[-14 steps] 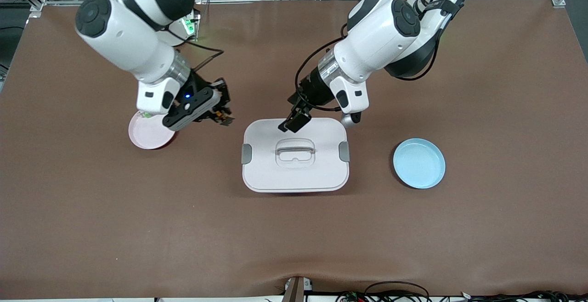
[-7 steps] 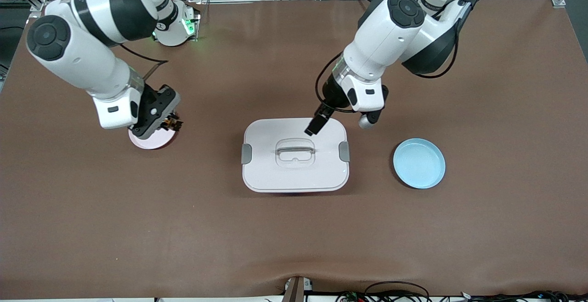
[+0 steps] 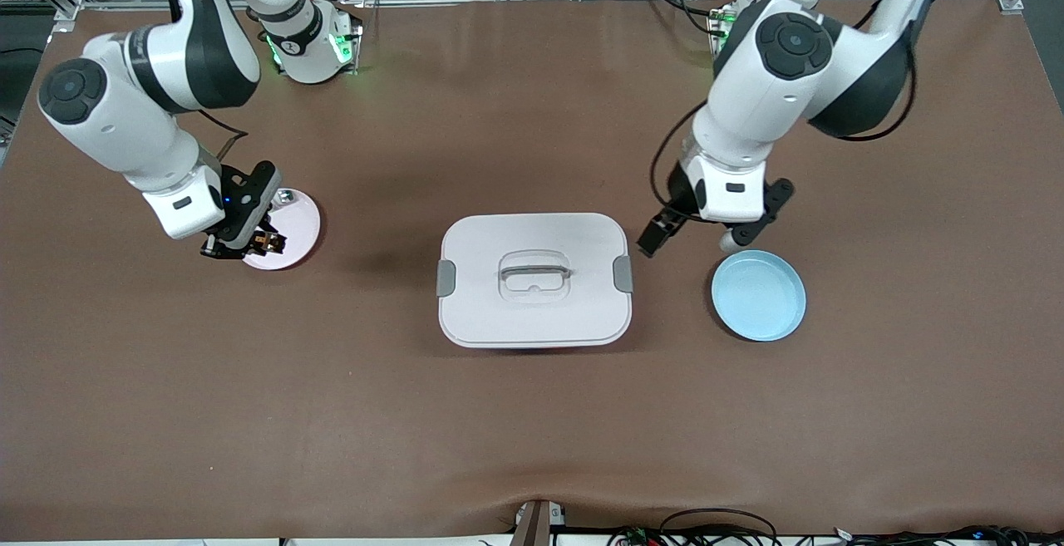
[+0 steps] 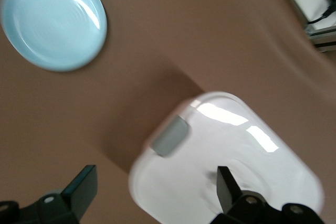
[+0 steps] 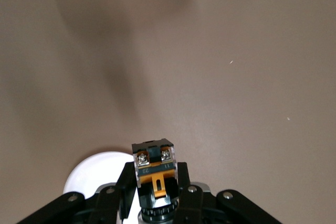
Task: Transfer orange switch to right arm and place
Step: 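Lower the switch onto the pink plate with the right gripper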
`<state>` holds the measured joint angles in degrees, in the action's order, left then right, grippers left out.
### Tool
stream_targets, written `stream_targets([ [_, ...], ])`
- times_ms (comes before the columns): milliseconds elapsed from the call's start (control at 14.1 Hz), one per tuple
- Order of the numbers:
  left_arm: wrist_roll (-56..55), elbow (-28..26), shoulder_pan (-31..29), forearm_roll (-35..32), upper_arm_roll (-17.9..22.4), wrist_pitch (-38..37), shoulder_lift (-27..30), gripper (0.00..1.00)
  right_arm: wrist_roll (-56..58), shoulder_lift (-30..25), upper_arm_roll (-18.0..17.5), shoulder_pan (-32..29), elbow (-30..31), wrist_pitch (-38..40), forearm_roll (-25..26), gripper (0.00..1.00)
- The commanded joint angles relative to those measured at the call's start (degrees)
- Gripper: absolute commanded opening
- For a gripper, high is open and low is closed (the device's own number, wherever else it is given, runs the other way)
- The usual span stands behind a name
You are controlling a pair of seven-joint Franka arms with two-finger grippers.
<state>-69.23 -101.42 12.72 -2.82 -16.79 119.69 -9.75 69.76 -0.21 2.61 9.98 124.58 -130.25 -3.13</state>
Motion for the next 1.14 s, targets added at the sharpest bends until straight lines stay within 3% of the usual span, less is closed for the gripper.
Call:
stream_targets([
  [0,17.39,-1.77,-3.83,-2.63,-0.26,-4.28,3.51,1.0,4.76,-2.51,-1.02,-2.94,6.19,-4.12,1.11,0.0],
  [213,34.38,-1.77,-8.49,-2.72,-0.09,-5.43,4.04,1.0,9.32,-2.07,-1.02,-4.62,12.52,-12.9,1.2,0.0],
  [426,43.98,-1.77,-13.67,-2.72,-0.17,-5.43,4.22,1.0,11.27,-1.19,-1.02,-6.2,17.0,-18.71,1.2,0.0],
  [780,48.39,0.43,-19.74,-2.63,-0.09,-6.22,4.21,1.0,14.18,-1.02,-1.02,-7.96,25.35,-30.3,1.2,0.0],
  [1064,58.58,0.34,-25.28,-1.93,-0.26,-8.15,6.67,1.0,14.88,1.7,-1.11,-8.92,30.36,-40.68,1.2,0.0],
])
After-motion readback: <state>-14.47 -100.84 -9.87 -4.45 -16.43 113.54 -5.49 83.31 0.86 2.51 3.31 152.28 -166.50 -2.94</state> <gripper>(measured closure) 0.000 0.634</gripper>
